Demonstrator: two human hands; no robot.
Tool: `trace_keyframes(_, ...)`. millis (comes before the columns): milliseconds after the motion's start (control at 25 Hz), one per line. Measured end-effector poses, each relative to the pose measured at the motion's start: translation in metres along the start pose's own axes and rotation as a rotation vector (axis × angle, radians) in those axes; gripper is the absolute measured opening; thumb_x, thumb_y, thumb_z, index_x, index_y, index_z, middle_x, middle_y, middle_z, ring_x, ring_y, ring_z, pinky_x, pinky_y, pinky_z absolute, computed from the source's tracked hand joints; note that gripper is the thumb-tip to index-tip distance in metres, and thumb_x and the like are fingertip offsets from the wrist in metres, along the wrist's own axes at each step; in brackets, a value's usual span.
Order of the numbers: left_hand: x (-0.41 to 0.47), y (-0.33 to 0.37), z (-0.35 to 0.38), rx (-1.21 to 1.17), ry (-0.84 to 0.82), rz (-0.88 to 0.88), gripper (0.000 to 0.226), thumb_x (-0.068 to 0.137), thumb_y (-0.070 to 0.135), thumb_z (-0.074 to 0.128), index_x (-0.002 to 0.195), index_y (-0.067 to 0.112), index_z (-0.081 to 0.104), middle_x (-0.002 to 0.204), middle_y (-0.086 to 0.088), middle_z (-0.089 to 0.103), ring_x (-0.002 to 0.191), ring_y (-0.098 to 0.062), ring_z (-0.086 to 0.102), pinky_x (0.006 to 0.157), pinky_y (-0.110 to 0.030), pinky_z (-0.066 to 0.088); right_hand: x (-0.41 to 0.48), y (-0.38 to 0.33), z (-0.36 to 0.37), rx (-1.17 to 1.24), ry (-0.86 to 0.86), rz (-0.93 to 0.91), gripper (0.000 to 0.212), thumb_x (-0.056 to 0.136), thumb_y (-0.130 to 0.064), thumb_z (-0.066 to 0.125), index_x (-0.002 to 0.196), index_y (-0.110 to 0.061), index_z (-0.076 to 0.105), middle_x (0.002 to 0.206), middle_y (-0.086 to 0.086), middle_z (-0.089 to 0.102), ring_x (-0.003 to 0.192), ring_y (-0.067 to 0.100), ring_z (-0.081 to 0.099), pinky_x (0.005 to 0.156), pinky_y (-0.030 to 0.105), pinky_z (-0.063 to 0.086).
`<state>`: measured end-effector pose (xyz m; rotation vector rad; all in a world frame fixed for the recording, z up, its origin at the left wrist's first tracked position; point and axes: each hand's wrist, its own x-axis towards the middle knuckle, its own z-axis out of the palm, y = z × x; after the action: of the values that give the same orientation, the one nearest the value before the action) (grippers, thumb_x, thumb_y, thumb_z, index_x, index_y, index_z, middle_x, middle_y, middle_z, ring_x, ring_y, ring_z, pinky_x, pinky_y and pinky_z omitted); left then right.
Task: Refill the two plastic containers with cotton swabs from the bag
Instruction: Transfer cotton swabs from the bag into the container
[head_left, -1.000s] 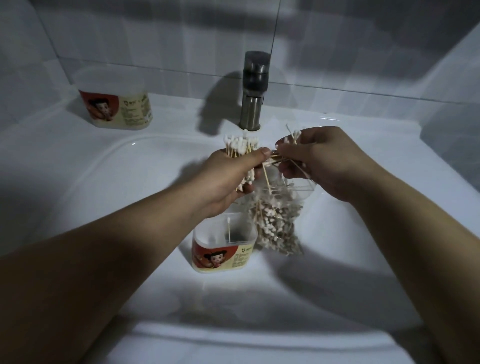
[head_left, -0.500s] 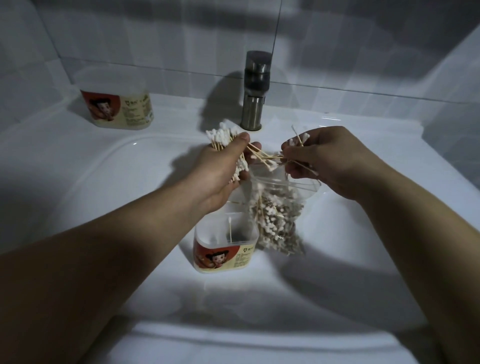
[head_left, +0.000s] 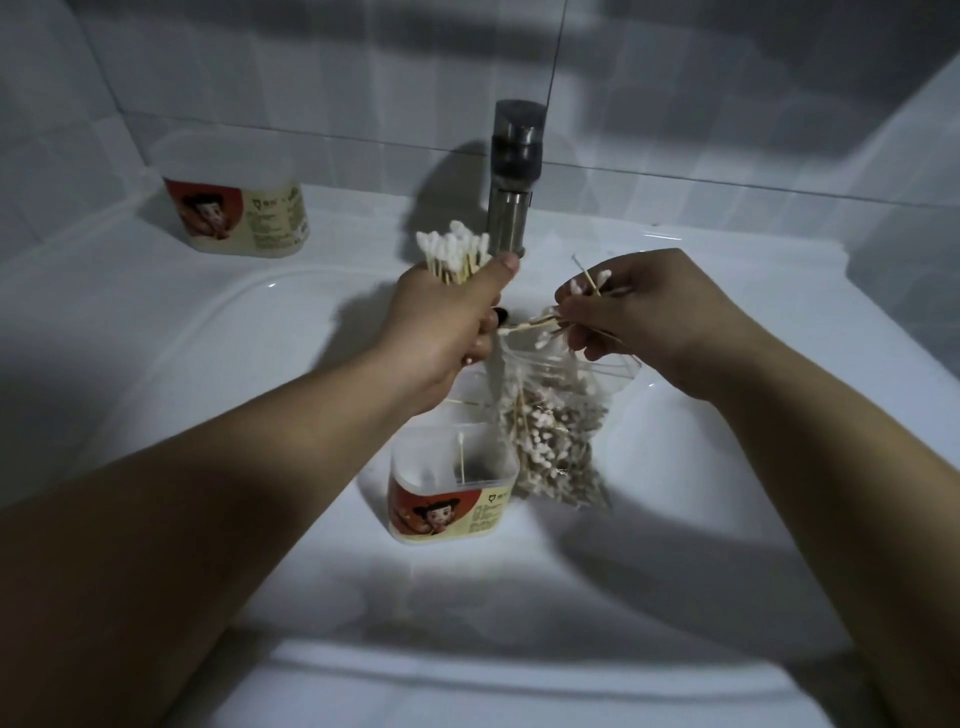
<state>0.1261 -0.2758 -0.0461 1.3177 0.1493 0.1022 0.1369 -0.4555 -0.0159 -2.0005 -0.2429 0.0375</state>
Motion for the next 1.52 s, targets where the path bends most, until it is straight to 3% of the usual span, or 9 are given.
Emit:
trace_keyframes(80,-0.002,-0.002,-0.002,0.134,-0.115,0.032,0.01,0.094,0.02,0.072,0.094,0.012,0.067,0.079,-0.003,0.064,0.053,-0.009,0.042,0.044,-0.021,0.031,-0.001,-0.003,0.0,-0.04,-0.005,-0.051,0.003,0.089,-0.001,0.072,0.089,0.0,0.074,0.07,0.019,0.071,0.055,0.016,0.065,0.055,0.022,0.052)
trace_keyframes(160,-0.003,-0.006,-0.005,0.292,-0.225,0.051,0.014,0.092,0.022,0.075,0.099,0.012,0.069,0.076,0.0,0.065,0.054,-0.008,0.048,0.045,-0.021,0.036,-0.002,-0.003,0.002,-0.084,-0.013,-0.086,0.005,0.091,-0.003,0.071,0.09,-0.001,0.075,0.066,0.014,0.07,0.05,0.011,0.061,0.051,0.019,0.048)
trace_keyframes(320,-0.001,-0.008,-0.008,0.473,-0.272,0.093,0.011,0.093,0.019,0.073,0.1,0.012,0.068,0.076,-0.003,0.064,0.056,-0.009,0.05,0.049,-0.024,0.04,0.0,-0.002,0.002,-0.066,-0.002,-0.094,0.005,0.091,-0.006,0.071,0.089,-0.006,0.075,0.068,0.015,0.071,0.053,0.017,0.06,0.054,0.024,0.049)
trace_keyframes(600,0.001,-0.012,-0.008,0.418,-0.318,0.023,0.025,0.097,0.03,0.068,0.107,0.008,0.071,0.094,-0.017,0.073,0.059,-0.009,0.053,0.049,-0.024,0.039,0.0,-0.002,0.0,-0.009,0.022,-0.097,0.003,0.09,-0.004,0.072,0.092,-0.004,0.074,0.064,0.009,0.069,0.051,0.013,0.058,0.052,0.021,0.047)
trace_keyframes(760,-0.002,-0.009,-0.006,0.362,-0.348,-0.033,0.016,0.099,0.024,0.065,0.087,0.013,0.068,0.065,0.006,0.063,0.054,-0.007,0.047,0.046,-0.02,0.035,-0.001,-0.002,0.003,-0.01,0.009,-0.103,0.005,0.089,-0.002,0.072,0.093,-0.002,0.074,0.064,0.008,0.068,0.051,0.009,0.06,0.053,0.02,0.049)
trace_keyframes(1040,0.0,-0.007,-0.008,0.448,-0.339,-0.018,0.02,0.099,0.029,0.065,0.103,0.011,0.067,0.07,0.004,0.058,0.054,-0.007,0.049,0.047,-0.023,0.036,0.001,-0.002,-0.002,0.039,0.044,-0.074,0.003,0.088,-0.004,0.074,0.091,-0.004,0.074,0.062,0.008,0.068,0.051,0.014,0.058,0.053,0.023,0.048)
trace_keyframes(1240,-0.001,-0.003,-0.011,0.519,-0.386,0.009,0.016,0.097,0.027,0.067,0.099,0.012,0.071,0.073,0.007,0.068,0.055,-0.007,0.049,0.047,-0.022,0.036,0.0,-0.002,0.002,0.078,-0.024,-0.08,0.002,0.089,0.0,0.071,0.09,0.0,0.072,0.061,0.006,0.067,0.053,0.014,0.06,0.054,0.023,0.048)
trace_keyframes(1520,0.001,-0.005,-0.011,0.595,-0.337,-0.029,0.023,0.094,0.035,0.069,0.099,0.013,0.067,0.067,0.005,0.056,0.055,-0.01,0.048,0.045,-0.023,0.035,0.002,0.0,0.005,0.134,0.04,0.001,0.003,0.087,0.004,0.07,0.088,0.003,0.073,0.069,0.017,0.064,0.059,0.02,0.058,0.058,0.027,0.049)
